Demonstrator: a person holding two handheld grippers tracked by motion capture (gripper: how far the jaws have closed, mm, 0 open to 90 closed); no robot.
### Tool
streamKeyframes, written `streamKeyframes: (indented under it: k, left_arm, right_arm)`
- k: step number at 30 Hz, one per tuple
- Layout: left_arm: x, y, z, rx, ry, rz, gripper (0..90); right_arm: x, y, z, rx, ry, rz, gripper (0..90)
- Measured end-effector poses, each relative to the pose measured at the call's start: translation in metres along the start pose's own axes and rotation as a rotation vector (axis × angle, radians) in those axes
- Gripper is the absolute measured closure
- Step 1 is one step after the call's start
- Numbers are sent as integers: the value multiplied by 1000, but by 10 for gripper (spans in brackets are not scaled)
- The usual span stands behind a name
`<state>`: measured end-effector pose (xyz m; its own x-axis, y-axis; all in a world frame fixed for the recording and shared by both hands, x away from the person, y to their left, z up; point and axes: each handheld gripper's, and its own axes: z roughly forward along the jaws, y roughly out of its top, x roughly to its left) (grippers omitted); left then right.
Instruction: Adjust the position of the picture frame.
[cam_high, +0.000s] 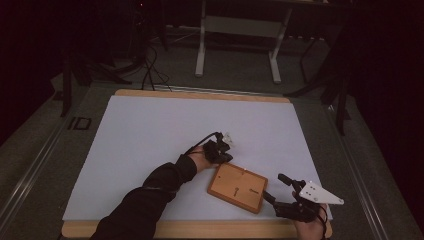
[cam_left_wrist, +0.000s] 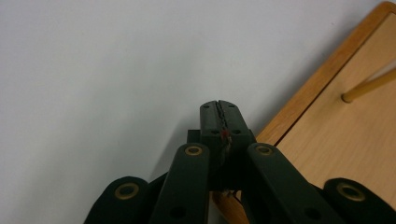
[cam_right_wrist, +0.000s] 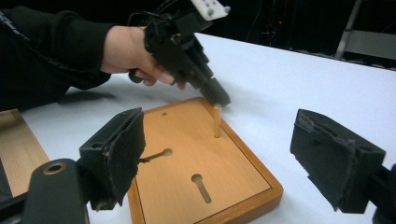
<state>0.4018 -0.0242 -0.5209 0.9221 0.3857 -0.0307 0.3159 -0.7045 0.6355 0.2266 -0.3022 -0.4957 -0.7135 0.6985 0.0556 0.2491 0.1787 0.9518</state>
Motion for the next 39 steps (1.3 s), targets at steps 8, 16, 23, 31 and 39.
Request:
streamKeyframes:
  k: [8, 16, 23, 31, 39]
  left_arm:
    - [-1, -7, -23, -56, 31, -32, 900]
    - [-65, -15, -56, -163, -48, 6, 900]
    - [-118, -23, -44, -129, -150, 70, 900]
    - [-149, -30, -20, -55, -197, 154, 900]
    - [-147, -25, -9, -54, -184, 154, 900]
  right_arm:
    - [0, 0, 0, 0, -3, 3, 173]
    - [-1, 0, 0, -1, -9, 9, 174]
    - [-2, 0, 1, -1, -7, 13, 173]
    - [-2, 0, 1, -2, -5, 12, 173]
    - [-2, 1, 2, -3, -5, 9, 174]
